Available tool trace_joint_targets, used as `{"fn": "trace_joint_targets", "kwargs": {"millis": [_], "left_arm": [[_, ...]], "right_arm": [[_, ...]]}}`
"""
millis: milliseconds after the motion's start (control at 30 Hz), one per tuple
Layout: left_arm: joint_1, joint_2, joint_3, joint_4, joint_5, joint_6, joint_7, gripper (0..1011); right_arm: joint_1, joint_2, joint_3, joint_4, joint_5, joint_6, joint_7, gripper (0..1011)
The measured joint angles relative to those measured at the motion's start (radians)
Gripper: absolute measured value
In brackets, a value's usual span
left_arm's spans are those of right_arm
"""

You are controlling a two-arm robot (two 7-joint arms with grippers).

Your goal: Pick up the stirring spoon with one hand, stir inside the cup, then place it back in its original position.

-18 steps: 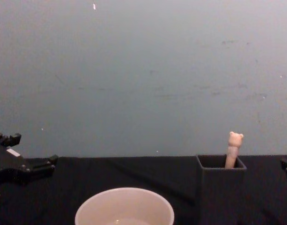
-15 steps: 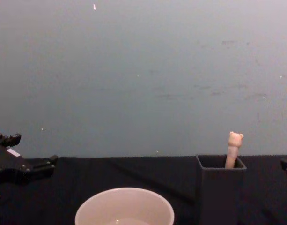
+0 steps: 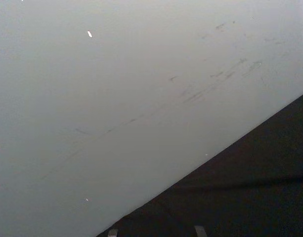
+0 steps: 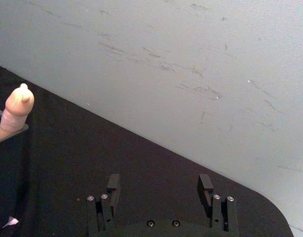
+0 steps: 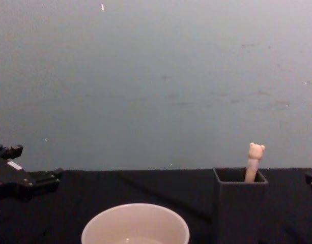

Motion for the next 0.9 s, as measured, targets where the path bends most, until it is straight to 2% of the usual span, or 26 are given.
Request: {"fn": "trace_joint_targets", "kwargs": {"millis": [900], "left_arm": [[0.0,0.0,0.0,0.0,0.0,0.0,0.0,1001]], "right_arm": [[0.0,0.0,0.0,0.0,0.0,0.0,0.0,1002]]}}
